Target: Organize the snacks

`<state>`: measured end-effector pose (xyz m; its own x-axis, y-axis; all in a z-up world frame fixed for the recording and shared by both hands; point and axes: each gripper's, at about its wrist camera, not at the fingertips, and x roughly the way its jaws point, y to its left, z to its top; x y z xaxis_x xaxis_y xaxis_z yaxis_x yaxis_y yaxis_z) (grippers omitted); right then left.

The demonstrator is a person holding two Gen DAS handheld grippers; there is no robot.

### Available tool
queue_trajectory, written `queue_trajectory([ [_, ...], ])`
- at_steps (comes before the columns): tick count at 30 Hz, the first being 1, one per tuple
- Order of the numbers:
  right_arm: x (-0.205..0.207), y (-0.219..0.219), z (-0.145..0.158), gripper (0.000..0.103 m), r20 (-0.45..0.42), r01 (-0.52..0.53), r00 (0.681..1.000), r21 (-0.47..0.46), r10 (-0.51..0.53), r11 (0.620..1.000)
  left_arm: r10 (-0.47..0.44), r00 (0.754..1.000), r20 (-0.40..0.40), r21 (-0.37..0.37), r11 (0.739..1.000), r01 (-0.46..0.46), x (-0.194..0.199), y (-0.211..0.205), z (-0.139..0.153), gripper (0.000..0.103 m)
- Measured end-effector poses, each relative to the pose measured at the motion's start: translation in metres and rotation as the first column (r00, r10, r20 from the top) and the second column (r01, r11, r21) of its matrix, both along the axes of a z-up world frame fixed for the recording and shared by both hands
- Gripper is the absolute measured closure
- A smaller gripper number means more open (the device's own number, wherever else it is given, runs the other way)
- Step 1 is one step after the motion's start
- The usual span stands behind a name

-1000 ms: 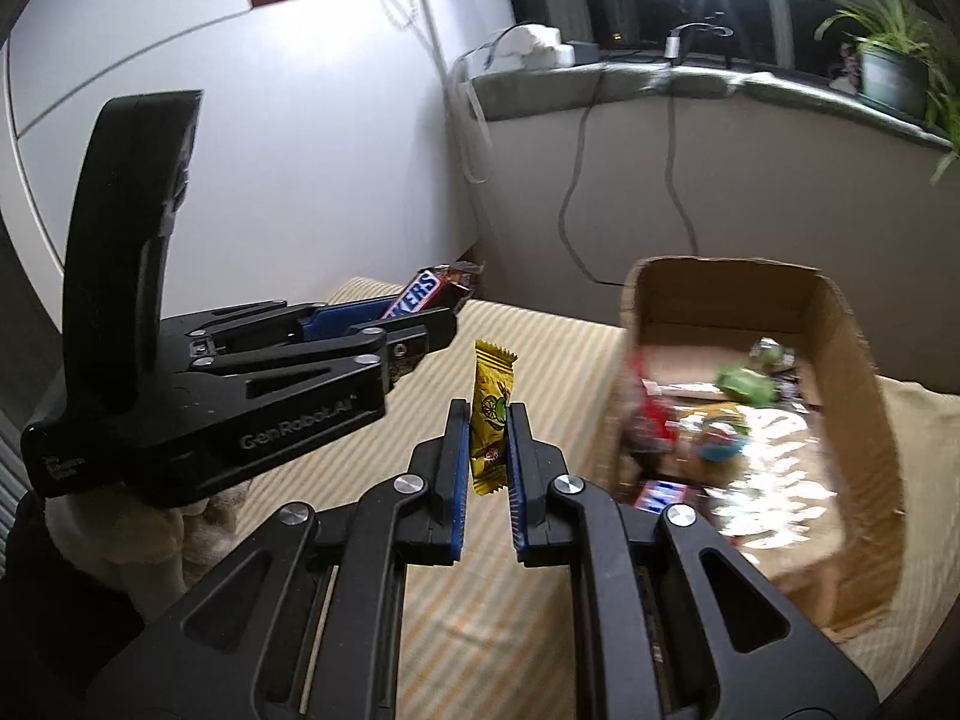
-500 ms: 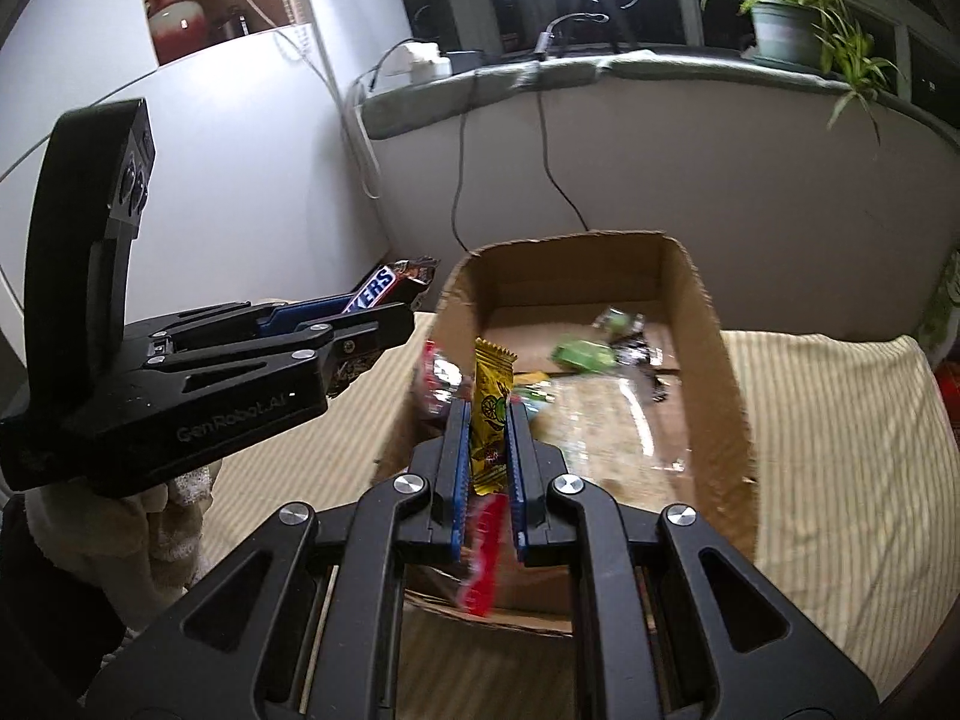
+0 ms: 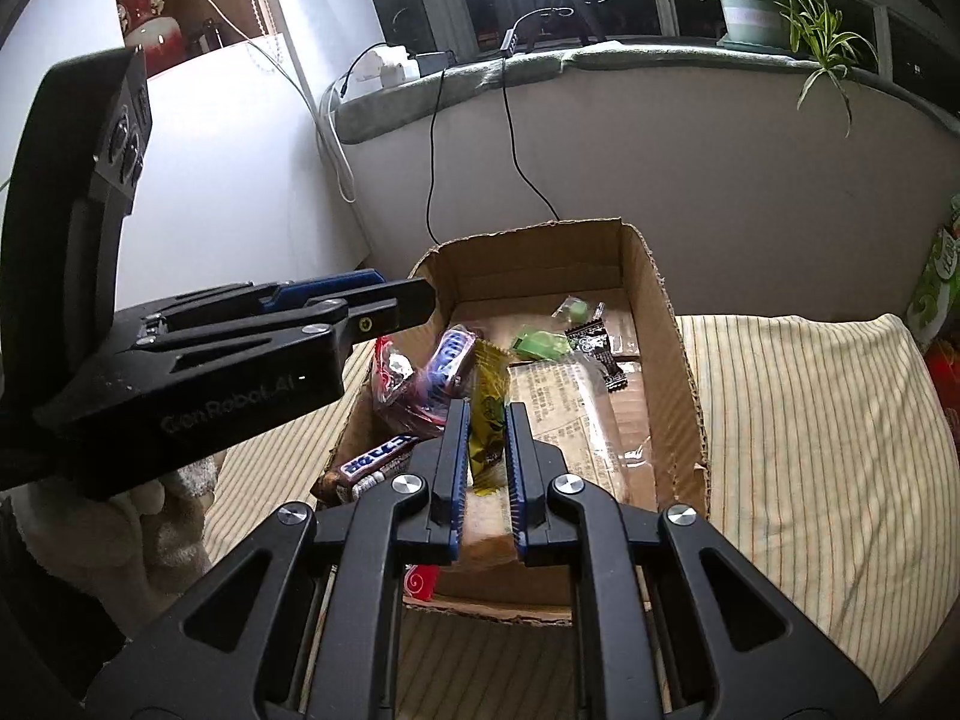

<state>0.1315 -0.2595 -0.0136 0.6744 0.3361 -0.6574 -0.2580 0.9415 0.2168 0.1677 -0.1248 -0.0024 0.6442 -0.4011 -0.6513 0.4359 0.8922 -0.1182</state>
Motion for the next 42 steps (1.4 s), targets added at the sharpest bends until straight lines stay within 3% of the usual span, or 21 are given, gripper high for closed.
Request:
queue_trajectory([
  [4,-0.004,0.000,0.002,0.086,0.004,0.002,1.000,0.001,-0.002,1.000,0.004,1.000,0.007,-0.001,1.000,-0.004,-0.004,0.002,0.003,0.069],
  [7,-0.008,0.000,0.004,0.073,0.014,0.006,1.000,-0.001,-0.006,1.000,0.008,1.000,0.017,-0.002,1.000,-0.008,-0.010,0.005,0.006,0.069],
  [16,-0.024,0.003,0.014,0.069,0.047,0.006,0.999,-0.018,-0.005,1.000,0.034,0.998,0.051,-0.023,0.999,-0.033,-0.032,0.020,0.020,0.068],
  [20,-0.035,0.002,0.019,0.055,0.064,0.016,0.998,-0.021,-0.015,1.000,0.060,0.996,0.065,-0.046,0.997,-0.057,-0.047,0.032,0.025,0.049],
  [23,-0.043,0.001,0.023,0.050,0.078,0.026,0.997,-0.030,-0.024,0.999,0.070,0.995,0.072,-0.055,0.996,-0.067,-0.056,0.037,0.028,0.047],
  [30,-0.060,-0.004,0.031,0.017,0.113,0.064,0.992,-0.038,-0.059,0.997,0.096,0.990,0.102,-0.050,0.995,-0.092,-0.083,0.044,0.033,0.030],
  [35,-0.070,-0.002,0.035,0.013,0.129,0.075,0.989,-0.056,-0.067,0.996,0.108,0.986,0.124,-0.029,0.994,-0.105,-0.101,0.045,0.032,0.023],
  [42,-0.082,0.002,0.040,0.009,0.153,0.088,0.986,-0.090,-0.073,0.992,0.143,0.982,0.124,-0.051,0.989,-0.137,-0.117,0.055,0.032,0.022],
])
